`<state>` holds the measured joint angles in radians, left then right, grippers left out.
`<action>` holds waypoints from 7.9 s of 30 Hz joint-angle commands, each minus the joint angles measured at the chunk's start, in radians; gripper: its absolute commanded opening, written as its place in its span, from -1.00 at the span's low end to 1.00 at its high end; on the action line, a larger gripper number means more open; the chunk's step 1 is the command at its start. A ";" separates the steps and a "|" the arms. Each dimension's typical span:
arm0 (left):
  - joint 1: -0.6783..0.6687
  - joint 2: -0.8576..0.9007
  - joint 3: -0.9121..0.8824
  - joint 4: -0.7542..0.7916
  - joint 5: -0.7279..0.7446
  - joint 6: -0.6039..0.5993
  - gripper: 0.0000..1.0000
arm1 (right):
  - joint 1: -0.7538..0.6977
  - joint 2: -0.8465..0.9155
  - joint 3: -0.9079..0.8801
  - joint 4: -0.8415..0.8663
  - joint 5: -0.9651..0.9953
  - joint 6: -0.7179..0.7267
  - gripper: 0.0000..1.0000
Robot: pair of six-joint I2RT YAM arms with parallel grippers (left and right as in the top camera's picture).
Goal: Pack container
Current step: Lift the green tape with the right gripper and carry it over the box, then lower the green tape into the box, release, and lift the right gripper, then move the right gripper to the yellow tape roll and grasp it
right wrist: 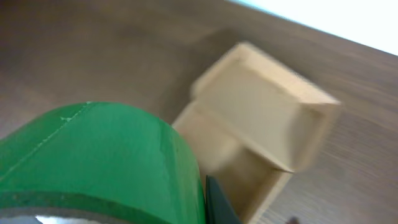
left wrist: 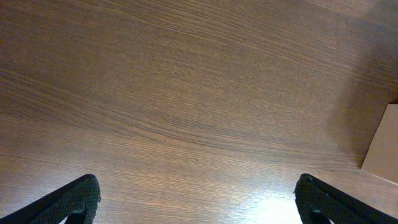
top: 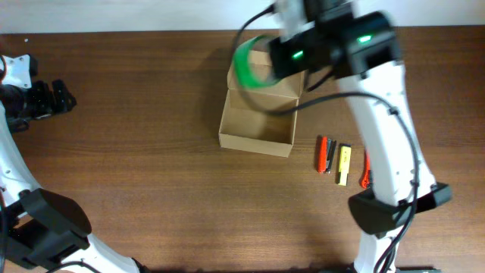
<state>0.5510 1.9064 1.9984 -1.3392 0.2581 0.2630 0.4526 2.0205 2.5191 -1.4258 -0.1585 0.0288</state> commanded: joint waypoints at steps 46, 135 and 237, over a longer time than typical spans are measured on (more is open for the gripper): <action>0.000 -0.003 -0.005 0.000 0.011 0.016 1.00 | 0.025 0.311 -0.343 0.189 0.233 -0.032 -0.93; 0.000 -0.003 -0.005 0.001 0.011 0.016 0.99 | -0.142 -0.290 -0.497 0.156 0.455 -0.118 0.08; 0.000 -0.003 -0.005 0.001 0.011 0.016 1.00 | -0.897 0.249 -0.778 0.482 0.096 0.060 -0.92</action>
<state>0.5510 1.9064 1.9984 -1.3392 0.2584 0.2630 -0.4408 2.2311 1.7008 -0.9203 -0.0658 0.0898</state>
